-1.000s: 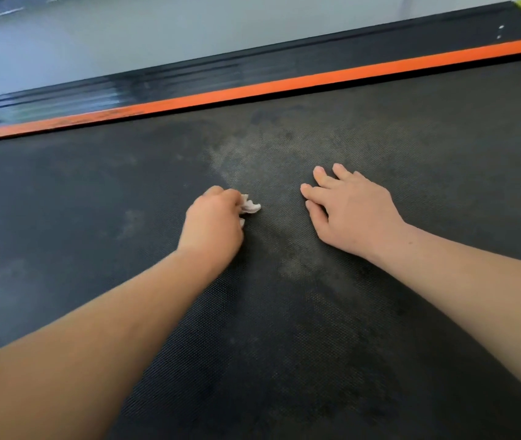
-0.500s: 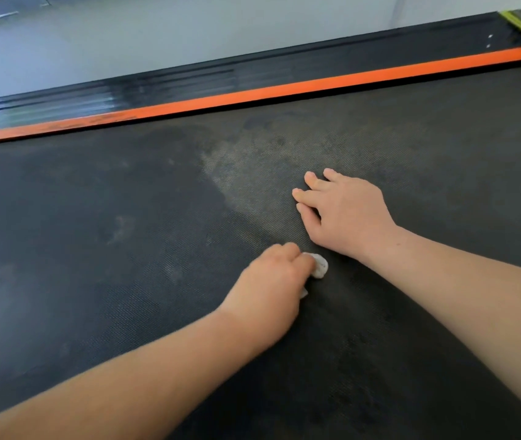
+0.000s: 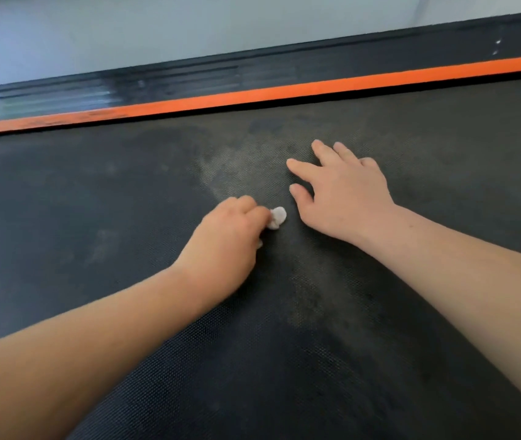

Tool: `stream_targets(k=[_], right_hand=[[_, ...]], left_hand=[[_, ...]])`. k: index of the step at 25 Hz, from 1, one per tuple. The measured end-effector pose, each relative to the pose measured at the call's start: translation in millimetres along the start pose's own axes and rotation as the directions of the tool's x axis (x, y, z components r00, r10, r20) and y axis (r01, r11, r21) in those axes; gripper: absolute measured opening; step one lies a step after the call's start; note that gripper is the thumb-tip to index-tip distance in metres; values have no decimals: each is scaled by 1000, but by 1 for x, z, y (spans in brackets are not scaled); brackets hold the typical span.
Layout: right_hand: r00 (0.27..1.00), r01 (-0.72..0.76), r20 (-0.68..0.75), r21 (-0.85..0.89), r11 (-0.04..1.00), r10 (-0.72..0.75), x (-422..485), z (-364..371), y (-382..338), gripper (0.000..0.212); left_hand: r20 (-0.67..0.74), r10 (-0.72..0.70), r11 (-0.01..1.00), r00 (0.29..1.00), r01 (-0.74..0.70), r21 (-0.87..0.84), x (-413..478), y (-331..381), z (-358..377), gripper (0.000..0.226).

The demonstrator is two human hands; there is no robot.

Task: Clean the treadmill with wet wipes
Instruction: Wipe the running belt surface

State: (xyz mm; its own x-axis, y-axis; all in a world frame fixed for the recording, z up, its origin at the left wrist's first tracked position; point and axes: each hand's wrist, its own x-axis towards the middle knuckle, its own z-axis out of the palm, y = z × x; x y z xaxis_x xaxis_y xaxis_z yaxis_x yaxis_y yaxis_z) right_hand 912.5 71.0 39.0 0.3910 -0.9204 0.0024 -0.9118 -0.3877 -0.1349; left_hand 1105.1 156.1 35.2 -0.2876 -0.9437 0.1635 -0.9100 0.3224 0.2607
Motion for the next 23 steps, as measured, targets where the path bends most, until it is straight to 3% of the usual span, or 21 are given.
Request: stream_targets(k=[2, 3, 6, 8, 9, 11, 13, 14, 16, 19, 21, 23], right_hand=[[998, -17, 62, -39, 999, 19, 8, 2, -7, 48], [994, -21, 103, -56, 998, 27, 11, 0, -11, 47], [972, -21, 230, -64, 998, 35, 28, -12, -17, 51], [948, -30, 314, -44, 999, 42, 39, -20, -17, 56], [936, -31, 350, -39, 999, 43, 40, -24, -15, 59], [925, -33, 377, -37, 999, 44, 38, -28, -15, 63], [933, -65, 352, -27, 998, 70, 36, -32, -17, 66], [938, -86, 336, -10, 996, 84, 37, -33, -19, 68], [943, -104, 320, 15, 994, 94, 39, -35, -23, 72], [936, -133, 324, -42, 990, 139, 46, -37, -20, 100], [919, -157, 353, -85, 984, 177, 54, -40, -16, 116], [891, -188, 408, -63, 980, 197, 60, -40, -11, 121]], left_hand=[[85, 143, 988, 986, -148, 50, 5, -20, -7, 27], [85, 101, 990, 991, -109, 94, 15, -37, -11, 27], [-78, -261, 954, 962, 269, 133, 45, -83, -18, 22], [-90, -363, 922, 927, 371, 107, 41, -69, -10, 22], [-36, -330, 936, 943, 332, 115, 34, -49, -4, 24], [80, -131, 987, 988, 122, 104, 12, -8, -1, 27], [147, -34, 993, 988, 17, 115, 5, -10, -7, 26], [142, -62, 988, 988, 40, 152, 12, -28, -12, 24], [58, -260, 944, 964, 242, 223, 30, -69, -21, 22], [-94, -513, 833, 853, 522, 182, 56, -89, -23, 18], [-90, -468, 863, 879, 476, 168, 65, -75, -17, 17], [-33, -339, 924, 940, 340, 175, 64, -74, -16, 18]])
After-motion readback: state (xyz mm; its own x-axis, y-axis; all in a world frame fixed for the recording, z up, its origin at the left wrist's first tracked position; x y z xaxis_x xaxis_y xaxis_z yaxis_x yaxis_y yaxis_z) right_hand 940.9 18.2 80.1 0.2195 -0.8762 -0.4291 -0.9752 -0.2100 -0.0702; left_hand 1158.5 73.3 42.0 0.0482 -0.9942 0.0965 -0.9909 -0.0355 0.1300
